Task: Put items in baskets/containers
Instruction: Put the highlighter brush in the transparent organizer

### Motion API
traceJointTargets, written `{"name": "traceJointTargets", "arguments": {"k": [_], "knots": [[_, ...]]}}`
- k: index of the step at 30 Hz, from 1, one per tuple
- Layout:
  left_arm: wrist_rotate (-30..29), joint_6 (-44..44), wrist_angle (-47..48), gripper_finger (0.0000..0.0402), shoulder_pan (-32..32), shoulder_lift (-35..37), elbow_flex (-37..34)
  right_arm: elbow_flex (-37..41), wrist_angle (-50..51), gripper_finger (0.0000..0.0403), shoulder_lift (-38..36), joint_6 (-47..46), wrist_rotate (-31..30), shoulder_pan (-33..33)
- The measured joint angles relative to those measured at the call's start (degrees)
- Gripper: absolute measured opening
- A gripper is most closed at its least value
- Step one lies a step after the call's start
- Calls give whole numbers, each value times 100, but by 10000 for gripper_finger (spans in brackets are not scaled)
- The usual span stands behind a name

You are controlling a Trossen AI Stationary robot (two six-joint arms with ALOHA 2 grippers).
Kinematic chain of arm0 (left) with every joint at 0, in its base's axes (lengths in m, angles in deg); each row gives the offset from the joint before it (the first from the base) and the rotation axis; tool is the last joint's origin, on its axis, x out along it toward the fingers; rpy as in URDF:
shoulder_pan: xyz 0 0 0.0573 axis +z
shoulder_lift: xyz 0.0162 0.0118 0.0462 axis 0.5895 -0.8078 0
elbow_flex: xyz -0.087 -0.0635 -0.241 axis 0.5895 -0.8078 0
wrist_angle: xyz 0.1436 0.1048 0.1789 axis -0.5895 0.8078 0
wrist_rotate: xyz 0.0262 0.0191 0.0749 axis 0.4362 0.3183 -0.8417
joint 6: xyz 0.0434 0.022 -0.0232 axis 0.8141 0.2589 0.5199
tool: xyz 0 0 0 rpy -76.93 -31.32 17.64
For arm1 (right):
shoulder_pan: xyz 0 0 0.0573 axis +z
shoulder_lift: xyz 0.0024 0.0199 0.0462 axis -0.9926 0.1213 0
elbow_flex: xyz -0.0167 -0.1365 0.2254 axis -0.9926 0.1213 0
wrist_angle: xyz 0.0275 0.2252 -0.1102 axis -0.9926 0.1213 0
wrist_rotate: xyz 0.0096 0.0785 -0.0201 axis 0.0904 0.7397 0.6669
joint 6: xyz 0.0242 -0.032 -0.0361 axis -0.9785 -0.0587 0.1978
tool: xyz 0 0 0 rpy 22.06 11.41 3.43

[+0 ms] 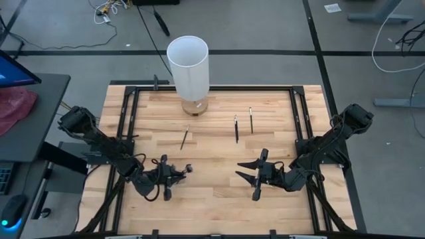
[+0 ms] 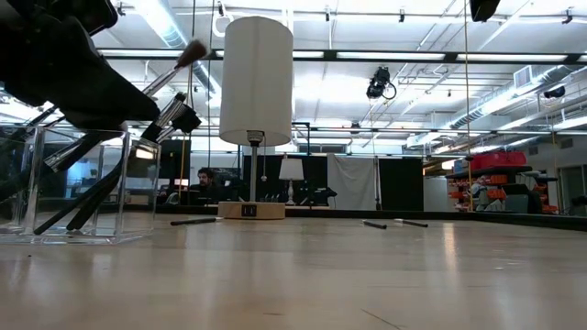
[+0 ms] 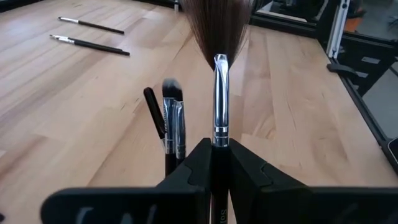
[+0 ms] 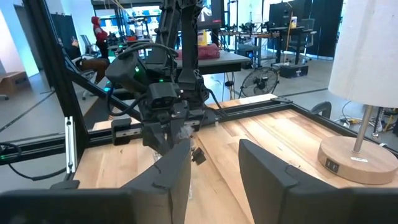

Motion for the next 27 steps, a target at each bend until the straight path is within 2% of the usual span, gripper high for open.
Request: {"name": "traceJointTargets", "arguments": {"k": [4, 11, 27], "knots": [[119, -125, 87, 36, 19, 0, 4, 0, 0, 139, 0, 3, 0, 0], [778, -311, 299, 37, 248, 0, 4, 0, 0, 139, 0, 5, 0, 0], [924, -355, 292, 95, 289, 0, 26, 0, 0, 139, -2, 4, 0, 0]]}}
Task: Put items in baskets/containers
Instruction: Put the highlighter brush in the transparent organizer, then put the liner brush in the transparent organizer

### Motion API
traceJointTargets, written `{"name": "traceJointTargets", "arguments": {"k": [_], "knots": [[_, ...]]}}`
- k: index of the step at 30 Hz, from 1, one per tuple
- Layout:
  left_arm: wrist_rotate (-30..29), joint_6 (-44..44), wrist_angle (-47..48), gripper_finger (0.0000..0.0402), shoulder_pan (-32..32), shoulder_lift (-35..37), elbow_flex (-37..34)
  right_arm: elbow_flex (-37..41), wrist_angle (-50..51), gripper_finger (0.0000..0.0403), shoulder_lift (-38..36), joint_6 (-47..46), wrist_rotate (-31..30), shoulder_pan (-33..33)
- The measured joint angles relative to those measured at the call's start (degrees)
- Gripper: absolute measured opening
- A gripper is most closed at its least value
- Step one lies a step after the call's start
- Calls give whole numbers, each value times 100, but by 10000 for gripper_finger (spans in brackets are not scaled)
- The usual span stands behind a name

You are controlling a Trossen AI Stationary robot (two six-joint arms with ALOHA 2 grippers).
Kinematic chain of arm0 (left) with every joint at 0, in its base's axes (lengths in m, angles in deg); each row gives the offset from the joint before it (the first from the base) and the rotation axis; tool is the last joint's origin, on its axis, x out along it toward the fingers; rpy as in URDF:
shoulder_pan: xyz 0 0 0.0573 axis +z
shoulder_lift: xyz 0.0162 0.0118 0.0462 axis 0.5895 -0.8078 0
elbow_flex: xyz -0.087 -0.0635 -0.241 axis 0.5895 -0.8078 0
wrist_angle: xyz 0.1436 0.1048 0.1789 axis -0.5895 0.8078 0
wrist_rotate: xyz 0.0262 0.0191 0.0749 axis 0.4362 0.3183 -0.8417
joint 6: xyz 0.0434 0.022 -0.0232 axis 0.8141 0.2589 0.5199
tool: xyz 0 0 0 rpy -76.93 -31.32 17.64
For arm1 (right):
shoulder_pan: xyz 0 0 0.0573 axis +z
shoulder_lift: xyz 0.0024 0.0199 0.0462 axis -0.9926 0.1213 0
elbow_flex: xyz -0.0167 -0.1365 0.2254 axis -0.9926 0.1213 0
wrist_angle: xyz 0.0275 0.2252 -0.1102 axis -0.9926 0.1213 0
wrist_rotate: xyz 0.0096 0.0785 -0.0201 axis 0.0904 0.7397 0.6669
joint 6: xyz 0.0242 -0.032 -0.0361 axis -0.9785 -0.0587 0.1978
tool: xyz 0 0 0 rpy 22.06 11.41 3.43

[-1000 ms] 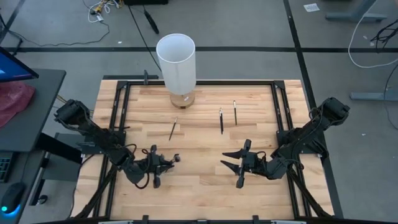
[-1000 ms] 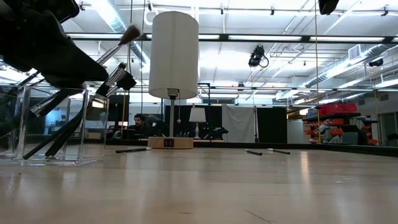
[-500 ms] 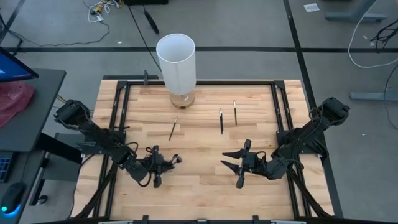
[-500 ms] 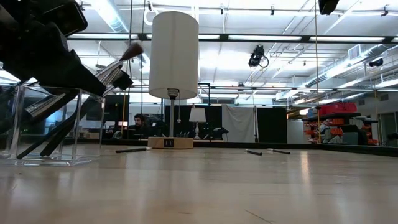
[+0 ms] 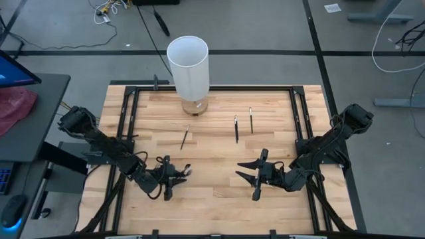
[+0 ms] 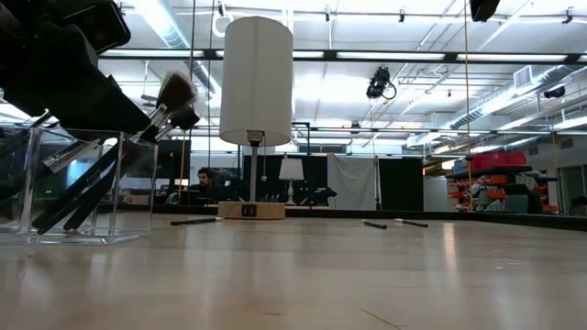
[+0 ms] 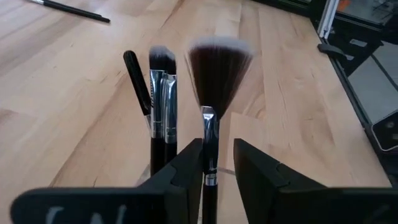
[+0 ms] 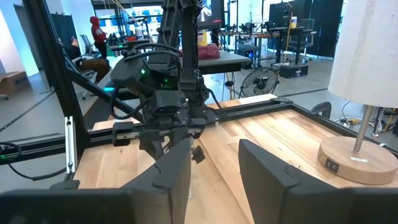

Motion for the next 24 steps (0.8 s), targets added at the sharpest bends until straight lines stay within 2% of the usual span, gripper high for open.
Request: {"name": "traceJointTargets", "arguments": {"k": [5, 8, 14, 24], "knots": [[350, 118, 61, 96, 8, 5, 158, 0, 0, 139, 0, 0, 0, 0], [510, 86, 612, 96, 61, 105, 327, 0, 0, 139, 0, 0, 0, 0], [475, 79, 1936, 96, 108, 438, 794, 0, 0, 139, 0, 0, 2, 0], [118, 277, 3478, 96, 162, 640, 1740, 0, 22, 139, 0, 0, 3, 0]]}}
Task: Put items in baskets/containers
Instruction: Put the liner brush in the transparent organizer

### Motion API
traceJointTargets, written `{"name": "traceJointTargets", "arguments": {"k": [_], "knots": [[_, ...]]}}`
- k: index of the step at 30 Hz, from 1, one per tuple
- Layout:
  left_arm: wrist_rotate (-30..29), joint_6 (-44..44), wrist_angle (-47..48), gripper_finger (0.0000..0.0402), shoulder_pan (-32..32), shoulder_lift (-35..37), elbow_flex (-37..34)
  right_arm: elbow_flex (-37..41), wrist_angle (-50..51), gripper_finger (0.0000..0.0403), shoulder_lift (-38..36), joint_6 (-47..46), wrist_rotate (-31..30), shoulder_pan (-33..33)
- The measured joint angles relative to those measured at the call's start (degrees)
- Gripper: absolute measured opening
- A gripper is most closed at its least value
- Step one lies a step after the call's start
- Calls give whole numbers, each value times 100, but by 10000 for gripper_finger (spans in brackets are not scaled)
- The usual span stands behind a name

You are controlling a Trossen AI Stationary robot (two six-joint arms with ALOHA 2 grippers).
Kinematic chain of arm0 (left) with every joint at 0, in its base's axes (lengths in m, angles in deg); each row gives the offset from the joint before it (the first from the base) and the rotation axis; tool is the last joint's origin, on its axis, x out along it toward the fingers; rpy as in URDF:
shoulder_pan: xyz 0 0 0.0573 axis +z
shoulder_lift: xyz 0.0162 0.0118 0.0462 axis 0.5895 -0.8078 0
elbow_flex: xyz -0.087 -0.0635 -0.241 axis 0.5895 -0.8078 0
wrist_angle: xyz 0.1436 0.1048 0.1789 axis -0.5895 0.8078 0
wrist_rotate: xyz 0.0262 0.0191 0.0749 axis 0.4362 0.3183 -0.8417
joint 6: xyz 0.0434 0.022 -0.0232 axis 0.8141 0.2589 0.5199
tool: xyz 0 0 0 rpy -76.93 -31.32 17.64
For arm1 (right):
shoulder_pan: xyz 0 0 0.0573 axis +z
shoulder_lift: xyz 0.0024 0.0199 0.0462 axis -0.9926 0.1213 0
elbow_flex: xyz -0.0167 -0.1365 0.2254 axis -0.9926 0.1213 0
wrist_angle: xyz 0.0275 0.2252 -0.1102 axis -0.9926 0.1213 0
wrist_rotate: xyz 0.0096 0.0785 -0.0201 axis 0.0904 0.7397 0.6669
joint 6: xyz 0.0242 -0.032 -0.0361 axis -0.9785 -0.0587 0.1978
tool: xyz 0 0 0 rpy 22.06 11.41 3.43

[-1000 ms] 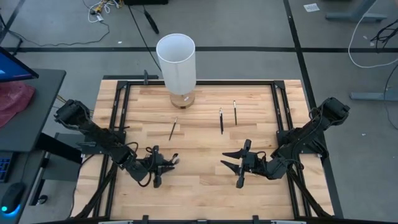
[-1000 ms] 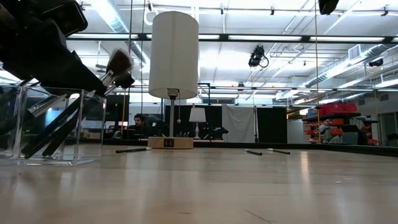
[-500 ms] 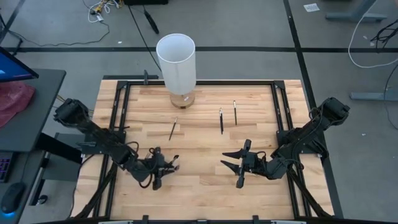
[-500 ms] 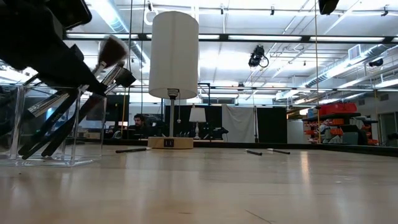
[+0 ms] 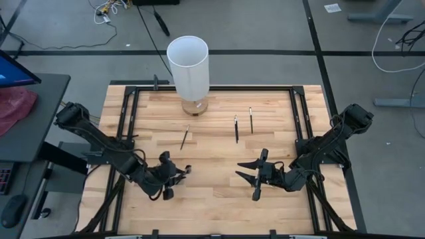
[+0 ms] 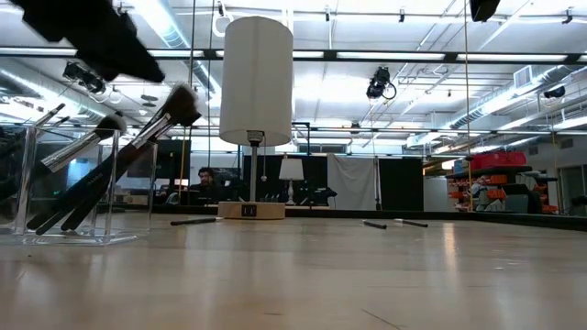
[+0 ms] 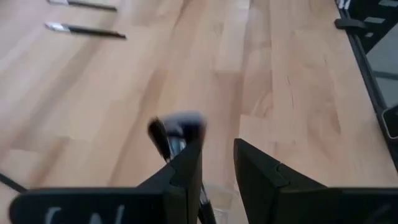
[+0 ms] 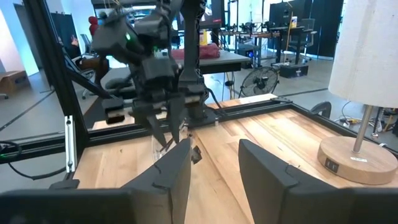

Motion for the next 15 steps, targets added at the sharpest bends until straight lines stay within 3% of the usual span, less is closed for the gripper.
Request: {"name": "traceJointTargets", "arguments": {"k": [5, 9, 12, 15], "knots": [[-203, 531, 588, 96, 0, 0, 715, 0, 21, 139, 0, -1, 1, 1], [-850, 1144, 576, 96, 25, 0, 1110, -2, 258, 139, -2, -64, -1, -10], [-1229, 1343, 482, 92, 251, -2, 1191, -2, 802, 139, -2, -509, 11, -70], [-1198, 1321, 248, 85, 672, -7, 1125, -2, 1607, 139, -2, -1248, 18, -162]]}}
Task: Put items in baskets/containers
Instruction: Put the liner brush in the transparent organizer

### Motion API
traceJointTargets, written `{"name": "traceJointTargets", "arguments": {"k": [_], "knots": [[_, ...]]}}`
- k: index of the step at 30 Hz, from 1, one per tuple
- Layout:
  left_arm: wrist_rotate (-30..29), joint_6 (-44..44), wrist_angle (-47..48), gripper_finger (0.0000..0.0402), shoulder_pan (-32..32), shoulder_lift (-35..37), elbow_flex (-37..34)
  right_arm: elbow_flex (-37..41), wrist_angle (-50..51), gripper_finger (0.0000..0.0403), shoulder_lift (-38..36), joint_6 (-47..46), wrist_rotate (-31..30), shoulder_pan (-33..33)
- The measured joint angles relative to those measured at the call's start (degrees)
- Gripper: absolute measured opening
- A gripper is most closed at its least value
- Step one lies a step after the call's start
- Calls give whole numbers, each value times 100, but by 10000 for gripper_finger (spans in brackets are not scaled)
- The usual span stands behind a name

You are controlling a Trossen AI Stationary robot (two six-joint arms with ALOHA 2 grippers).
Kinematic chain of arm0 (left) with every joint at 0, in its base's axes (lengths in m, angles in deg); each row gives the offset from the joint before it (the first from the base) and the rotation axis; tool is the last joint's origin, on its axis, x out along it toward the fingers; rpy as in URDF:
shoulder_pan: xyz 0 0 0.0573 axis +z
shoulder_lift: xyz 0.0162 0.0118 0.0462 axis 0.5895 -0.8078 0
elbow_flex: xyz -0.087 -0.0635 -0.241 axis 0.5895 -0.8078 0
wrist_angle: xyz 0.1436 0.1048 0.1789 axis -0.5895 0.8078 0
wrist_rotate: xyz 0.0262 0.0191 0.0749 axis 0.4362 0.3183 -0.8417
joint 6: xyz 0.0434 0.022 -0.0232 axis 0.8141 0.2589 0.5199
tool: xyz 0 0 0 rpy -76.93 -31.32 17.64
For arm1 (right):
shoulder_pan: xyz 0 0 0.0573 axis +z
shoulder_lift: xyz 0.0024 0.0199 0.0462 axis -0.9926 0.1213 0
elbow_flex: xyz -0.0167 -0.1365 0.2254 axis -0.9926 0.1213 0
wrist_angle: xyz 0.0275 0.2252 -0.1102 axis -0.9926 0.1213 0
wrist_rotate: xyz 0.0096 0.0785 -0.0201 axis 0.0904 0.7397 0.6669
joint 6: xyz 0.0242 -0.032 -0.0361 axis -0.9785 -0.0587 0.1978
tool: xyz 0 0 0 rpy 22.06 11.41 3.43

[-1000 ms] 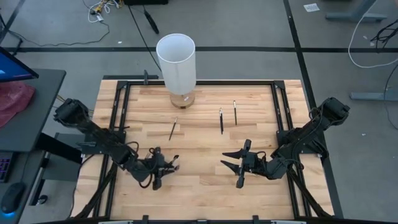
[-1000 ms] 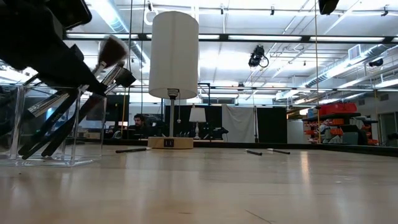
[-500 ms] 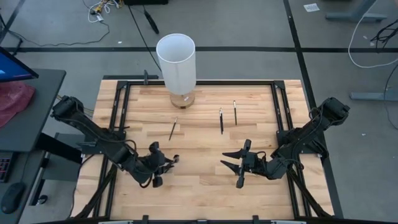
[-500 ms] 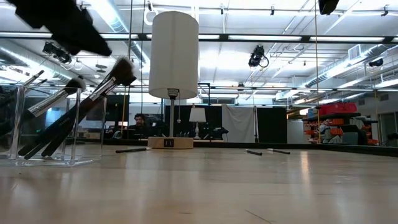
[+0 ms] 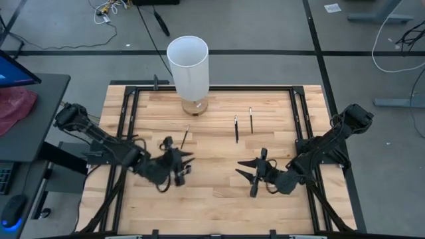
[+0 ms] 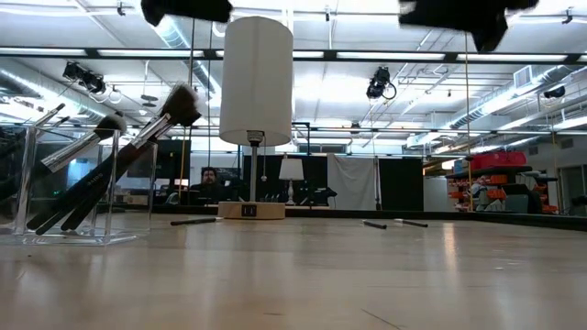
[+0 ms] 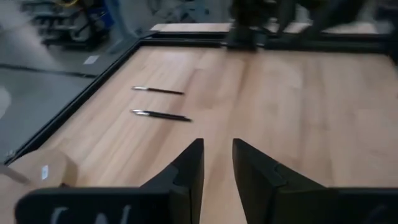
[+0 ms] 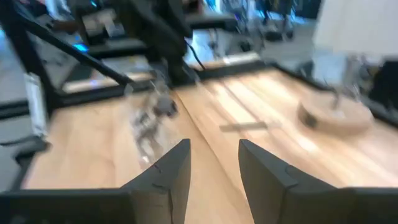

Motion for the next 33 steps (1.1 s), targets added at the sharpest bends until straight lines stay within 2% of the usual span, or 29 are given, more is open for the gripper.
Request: {"name": "traceJointTargets", "arguments": {"k": [9, 12, 15, 20, 25, 28, 33], "knots": [[983, 32, -1006, 74, 1559, -409, -251, 0, 2070, 139, 0, -2193, -8, -98], [1212, 52, -969, 75, 1991, -645, -253, 2, 2291, 139, 0, -2512, -12, -98], [1214, -30, -501, 84, 2329, -723, -258, 2, 2295, 139, 0, -2573, -18, -98], [1186, -400, 365, 132, 2670, -723, -287, 2, 2312, 139, 0, -2562, -19, -96], [1137, -986, 437, 206, 2811, -721, -876, 2, 2312, 139, 0, -2558, -19, -96], [1116, -1414, 67, 238, 2982, -721, -1379, 2, 2310, 139, 0, -2555, -19, -96], [1118, -1663, -1866, 247, 3135, -721, -2445, 2, 2310, 139, 0, -2555, -20, -117]]}}
